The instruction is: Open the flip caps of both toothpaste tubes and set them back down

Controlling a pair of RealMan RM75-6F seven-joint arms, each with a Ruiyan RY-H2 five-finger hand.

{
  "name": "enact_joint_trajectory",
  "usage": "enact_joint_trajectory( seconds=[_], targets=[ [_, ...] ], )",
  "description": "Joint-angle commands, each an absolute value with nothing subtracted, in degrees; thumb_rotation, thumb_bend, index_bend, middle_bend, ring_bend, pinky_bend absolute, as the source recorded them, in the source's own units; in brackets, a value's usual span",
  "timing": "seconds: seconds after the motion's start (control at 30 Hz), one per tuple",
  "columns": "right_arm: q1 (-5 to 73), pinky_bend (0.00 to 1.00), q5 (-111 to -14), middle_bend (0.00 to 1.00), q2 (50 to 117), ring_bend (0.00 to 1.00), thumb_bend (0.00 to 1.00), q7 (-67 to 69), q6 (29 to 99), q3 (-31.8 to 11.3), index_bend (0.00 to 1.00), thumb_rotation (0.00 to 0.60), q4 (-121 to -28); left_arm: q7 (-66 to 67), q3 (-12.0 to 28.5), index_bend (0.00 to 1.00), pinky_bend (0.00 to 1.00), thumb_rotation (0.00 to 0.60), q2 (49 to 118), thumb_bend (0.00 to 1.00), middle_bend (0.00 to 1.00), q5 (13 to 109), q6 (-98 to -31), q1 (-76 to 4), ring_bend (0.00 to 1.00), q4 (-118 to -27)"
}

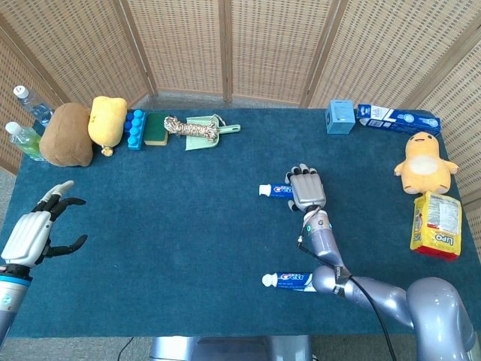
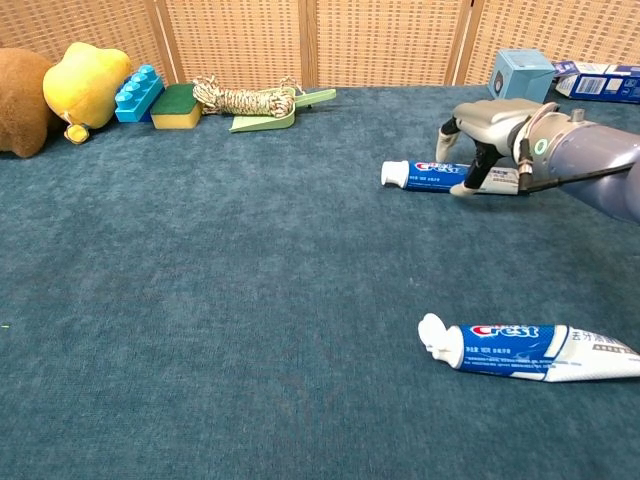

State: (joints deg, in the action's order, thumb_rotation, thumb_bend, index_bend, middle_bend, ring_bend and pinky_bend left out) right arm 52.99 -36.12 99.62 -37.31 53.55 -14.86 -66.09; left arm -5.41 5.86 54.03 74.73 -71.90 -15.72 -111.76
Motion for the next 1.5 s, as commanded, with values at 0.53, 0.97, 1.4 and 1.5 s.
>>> enact_joint_trajectory(
  seconds=[0.53, 0.97, 1.4, 1.5],
  targets=[
    [54.37, 0.32, -33.1, 0.39, 101.21, 0.28, 0.33, -38.09, 50.93, -16.54, 0.6, 0.6, -63.4, -7.51, 5.48, 0.25, 0.16, 0.6, 53.28, 0.24, 0.04, 75.33, -72.65, -14.32, 0.0, -111.12],
    [50.44, 0.71, -40.08, 0.71, 97.57, 0.64, 0.44, -27.42, 51.44, -17.54, 0.93, 0.6, -69.19, -7.89, 5.21, 0.25, 0.16, 0.6, 52.85, 0.24, 0.04, 76.42, -73.56, -13.46, 0.0, -111.76],
    [40.79, 0.73, -47.27, 0.73, 82.33, 0.67, 0.45, -10.75, 48.79, -17.6, 0.95, 0.6, -91.37, -6.01, 5.51, 0.25, 0.22, 0.6, 54.41, 0.24, 0.08, 76.1, -71.34, -15.07, 0.03, -113.04],
    [38.94, 0.73, -49.18, 0.73, 79.56, 0.67, 0.45, -7.25, 48.29, -17.17, 0.95, 0.6, -95.36, -4.91, 5.73, 0.26, 0.24, 0.6, 54.89, 0.24, 0.08, 75.76, -70.05, -16.09, 0.04, -113.69]
  ],
)
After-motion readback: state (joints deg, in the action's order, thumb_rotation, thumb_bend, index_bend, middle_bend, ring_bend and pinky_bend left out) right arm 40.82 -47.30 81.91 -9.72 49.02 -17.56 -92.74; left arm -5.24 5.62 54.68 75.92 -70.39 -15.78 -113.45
